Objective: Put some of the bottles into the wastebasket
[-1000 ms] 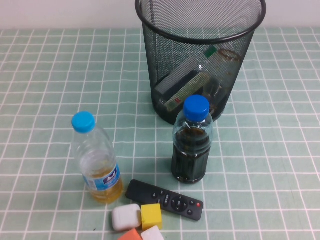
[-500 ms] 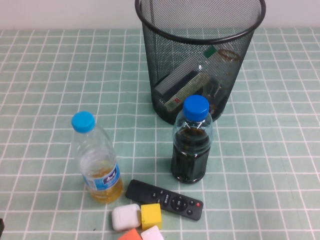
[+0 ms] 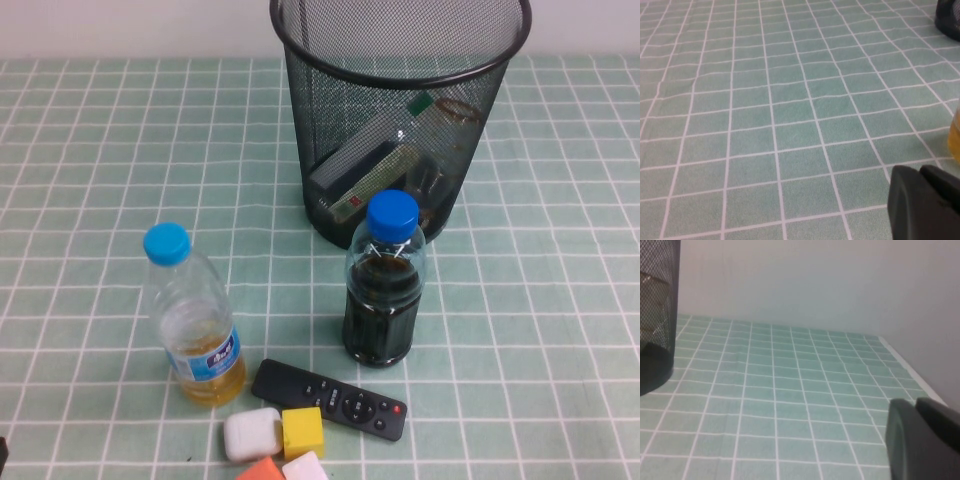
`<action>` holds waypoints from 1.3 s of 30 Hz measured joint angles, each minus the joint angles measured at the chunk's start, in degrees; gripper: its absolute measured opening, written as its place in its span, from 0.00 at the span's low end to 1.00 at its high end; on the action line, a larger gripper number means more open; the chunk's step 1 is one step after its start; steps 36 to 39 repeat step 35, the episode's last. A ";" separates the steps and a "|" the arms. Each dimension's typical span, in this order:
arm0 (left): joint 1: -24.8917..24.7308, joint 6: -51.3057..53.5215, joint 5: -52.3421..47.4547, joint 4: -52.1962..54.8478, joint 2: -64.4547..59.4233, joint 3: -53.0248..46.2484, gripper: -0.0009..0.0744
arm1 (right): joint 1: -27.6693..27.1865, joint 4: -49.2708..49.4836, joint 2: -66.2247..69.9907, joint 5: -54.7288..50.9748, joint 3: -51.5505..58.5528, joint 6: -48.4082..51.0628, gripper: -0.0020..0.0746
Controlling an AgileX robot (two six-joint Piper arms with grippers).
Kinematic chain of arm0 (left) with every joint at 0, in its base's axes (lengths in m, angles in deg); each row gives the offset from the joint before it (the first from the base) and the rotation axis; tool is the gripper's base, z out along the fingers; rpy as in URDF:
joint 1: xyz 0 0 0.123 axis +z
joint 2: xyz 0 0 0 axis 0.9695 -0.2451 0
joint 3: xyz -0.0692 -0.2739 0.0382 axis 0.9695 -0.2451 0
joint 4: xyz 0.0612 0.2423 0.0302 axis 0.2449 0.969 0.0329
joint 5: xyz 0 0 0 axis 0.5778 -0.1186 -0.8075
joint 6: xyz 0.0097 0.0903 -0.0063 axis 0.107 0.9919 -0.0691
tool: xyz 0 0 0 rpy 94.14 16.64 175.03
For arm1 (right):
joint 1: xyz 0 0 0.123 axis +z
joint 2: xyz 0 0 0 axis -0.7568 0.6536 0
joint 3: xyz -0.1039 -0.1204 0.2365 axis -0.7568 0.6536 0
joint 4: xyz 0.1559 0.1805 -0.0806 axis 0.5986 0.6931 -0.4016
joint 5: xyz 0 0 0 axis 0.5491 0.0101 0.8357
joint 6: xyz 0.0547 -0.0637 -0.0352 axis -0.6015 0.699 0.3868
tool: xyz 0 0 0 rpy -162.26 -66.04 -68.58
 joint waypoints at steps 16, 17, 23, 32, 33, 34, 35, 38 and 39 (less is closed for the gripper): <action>0.00 0.00 0.00 0.00 0.00 0.00 0.01 | 0.43 -2.42 1.70 -7.30 0.04 -3.78 0.02; 0.00 0.00 0.00 0.00 0.00 0.00 0.01 | 0.43 -3.60 1.70 -9.38 0.04 -5.13 0.02; 0.00 0.00 0.00 0.00 0.00 0.00 0.01 | 0.32 -7.71 1.70 -19.97 0.04 -8.49 0.02; 0.00 0.00 0.00 0.00 0.00 0.00 0.01 | 0.24 -8.20 1.70 -20.43 -0.06 -9.09 0.02; 0.00 0.00 0.00 0.00 0.00 0.00 0.01 | 0.24 -8.28 1.70 -20.52 -0.06 -9.09 0.02; 0.00 0.00 0.00 0.00 0.00 0.00 0.01 | 0.24 -8.28 1.70 -20.52 -0.06 -9.11 0.02; 0.00 0.00 0.00 0.00 0.00 0.00 0.01 | 0.24 -8.28 1.70 -20.52 -0.06 -9.11 0.02; 0.00 0.00 0.00 0.00 0.00 0.00 0.01 | 0.24 -8.28 1.70 -20.52 -0.06 -9.11 0.02; 0.00 0.00 0.00 0.00 0.00 0.00 0.01 | 0.24 -8.28 1.70 -20.52 -0.06 -9.11 0.02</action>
